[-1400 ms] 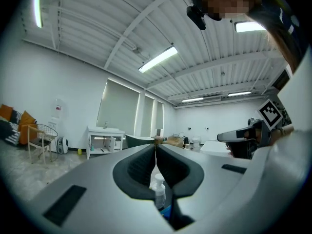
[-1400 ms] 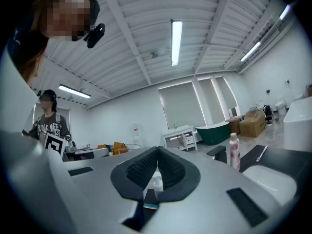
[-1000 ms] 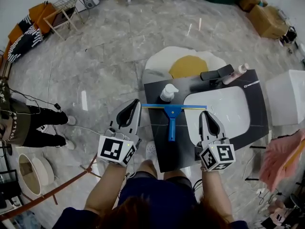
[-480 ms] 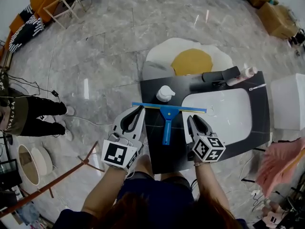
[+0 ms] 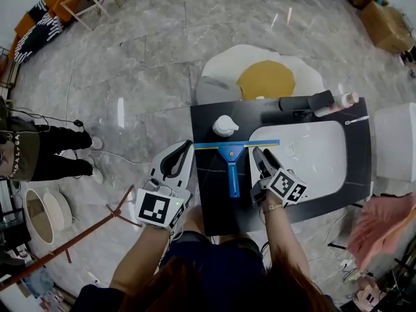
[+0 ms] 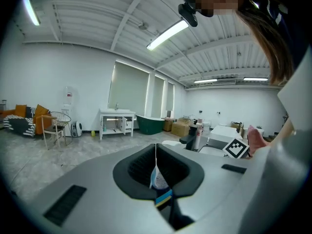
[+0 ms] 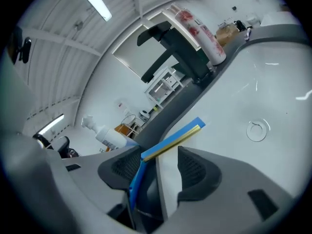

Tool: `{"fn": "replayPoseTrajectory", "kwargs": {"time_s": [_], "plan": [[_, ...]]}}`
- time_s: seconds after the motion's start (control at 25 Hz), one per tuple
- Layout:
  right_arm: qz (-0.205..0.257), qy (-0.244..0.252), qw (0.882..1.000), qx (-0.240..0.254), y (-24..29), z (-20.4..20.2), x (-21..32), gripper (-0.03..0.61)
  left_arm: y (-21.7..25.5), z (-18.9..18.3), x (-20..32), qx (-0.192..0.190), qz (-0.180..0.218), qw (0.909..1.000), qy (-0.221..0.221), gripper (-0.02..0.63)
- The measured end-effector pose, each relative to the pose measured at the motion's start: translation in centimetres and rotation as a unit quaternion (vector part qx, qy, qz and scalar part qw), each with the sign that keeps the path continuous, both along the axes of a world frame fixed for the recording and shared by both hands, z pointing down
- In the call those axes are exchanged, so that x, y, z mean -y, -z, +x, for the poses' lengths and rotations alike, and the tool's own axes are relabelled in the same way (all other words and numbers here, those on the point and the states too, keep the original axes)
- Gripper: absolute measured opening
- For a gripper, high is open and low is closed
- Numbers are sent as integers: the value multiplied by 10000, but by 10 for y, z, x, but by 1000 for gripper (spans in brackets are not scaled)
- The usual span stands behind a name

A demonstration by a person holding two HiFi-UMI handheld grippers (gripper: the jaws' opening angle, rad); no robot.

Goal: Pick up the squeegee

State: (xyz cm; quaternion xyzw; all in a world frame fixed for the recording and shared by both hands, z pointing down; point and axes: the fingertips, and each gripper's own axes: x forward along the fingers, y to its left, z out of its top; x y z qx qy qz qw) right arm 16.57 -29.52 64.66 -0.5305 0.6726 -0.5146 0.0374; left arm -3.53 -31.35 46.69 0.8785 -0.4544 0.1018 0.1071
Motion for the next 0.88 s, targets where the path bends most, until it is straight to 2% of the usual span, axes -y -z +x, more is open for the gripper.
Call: {"fn": "replayPoseTrajectory", "kwargs": {"time_s": [0.12,0.28,0.48,0.6,0.8,0.88], "plan": [[-67,340,9993,-103,2,-9,2,241,0,0,2,20,-6,10000,48,20],[-101,1190,9909,-624,14,-35,-11,255,-1,-2,3,14,-43,10000,76,20],[-562,2134,9727,-711,14,-77,-50,262,-2,-1,2,-21,-37,10000,51,20],[-766,2493,9585,-1151,4,-89,-67,298,0,-1,0,-36,-36,10000,39,20],[-748,2680,9447,-1738,2,-102,-69,305,4,-6,-2,-47,-35,10000,44,20],[-699,2916,9281,-2206,-2,-105,-69,311,4,-9,-4,-57,-41,10000,56,20]]}}
